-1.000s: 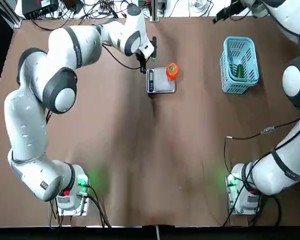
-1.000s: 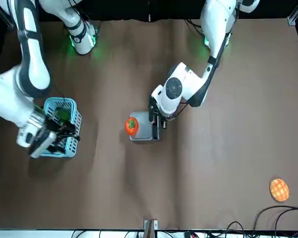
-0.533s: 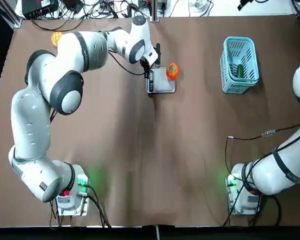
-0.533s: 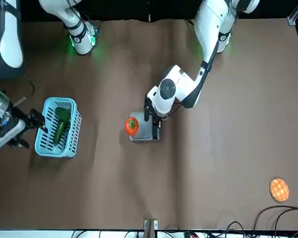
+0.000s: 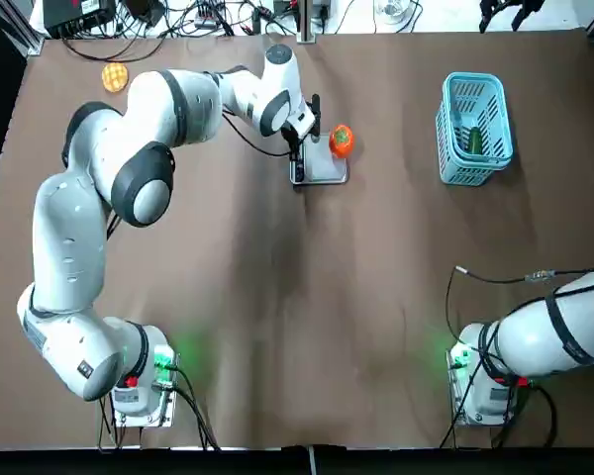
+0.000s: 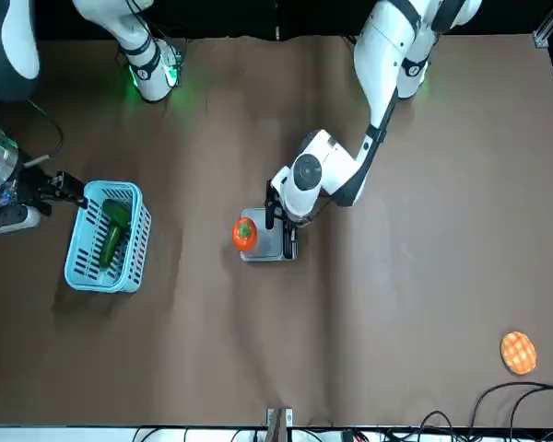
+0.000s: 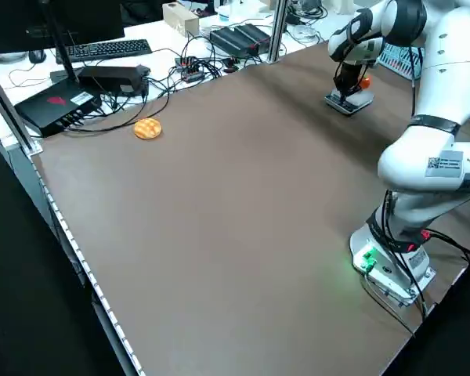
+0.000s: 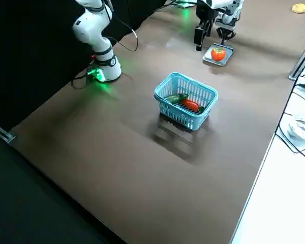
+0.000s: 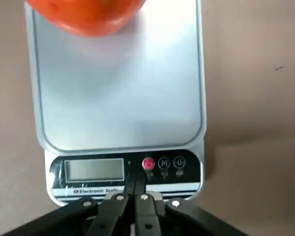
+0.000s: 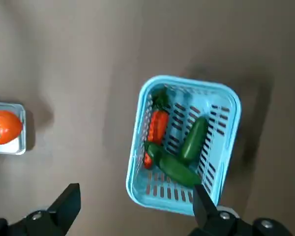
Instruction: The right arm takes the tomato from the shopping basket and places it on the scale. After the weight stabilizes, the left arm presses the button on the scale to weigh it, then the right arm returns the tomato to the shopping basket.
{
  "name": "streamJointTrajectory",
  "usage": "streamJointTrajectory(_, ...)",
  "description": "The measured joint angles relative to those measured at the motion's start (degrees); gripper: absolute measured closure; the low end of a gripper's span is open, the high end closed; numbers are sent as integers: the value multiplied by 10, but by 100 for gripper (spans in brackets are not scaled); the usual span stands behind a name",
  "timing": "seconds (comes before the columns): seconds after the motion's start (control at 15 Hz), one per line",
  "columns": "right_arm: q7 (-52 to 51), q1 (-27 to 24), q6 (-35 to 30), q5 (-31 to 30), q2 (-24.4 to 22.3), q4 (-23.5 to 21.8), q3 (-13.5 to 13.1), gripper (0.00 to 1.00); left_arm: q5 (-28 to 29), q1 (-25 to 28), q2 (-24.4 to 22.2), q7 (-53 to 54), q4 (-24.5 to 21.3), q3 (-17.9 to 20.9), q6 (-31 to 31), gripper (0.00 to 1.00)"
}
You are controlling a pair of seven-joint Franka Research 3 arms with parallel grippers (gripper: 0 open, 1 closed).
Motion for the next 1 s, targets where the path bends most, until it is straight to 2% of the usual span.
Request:
streamJointTrajectory(0.07, 28, -32, -6, -16, -4, -3, 41, 0, 0, -2, 2, -1, 1, 0, 0, 99)
streamJointTrajectory(0.13, 51, -54, -12, -27, -9, -6, 70, 0, 0, -3, 3, -3, 1, 0, 0, 99)
streamJointTrajectory(0.2, 65, -68, -22, -32, -12, -8, 89, 0, 0, -4, 5, -3, 2, 0, 0, 99)
streamJointTrajectory(0.27, 72, -76, -31, -35, -14, -8, 97, 0, 0, -5, 6, -3, 2, 0, 0, 99)
streamJointTrajectory(0.67, 79, -112, -39, -35, -22, 16, 97, 0, 0, -6, 14, -4, 3, 0, 5, 99)
streamJointTrajectory(1.0, 78, -120, -49, -35, -22, 22, 98, 0, 0, -6, 18, -4, 3, 0, 10, 99)
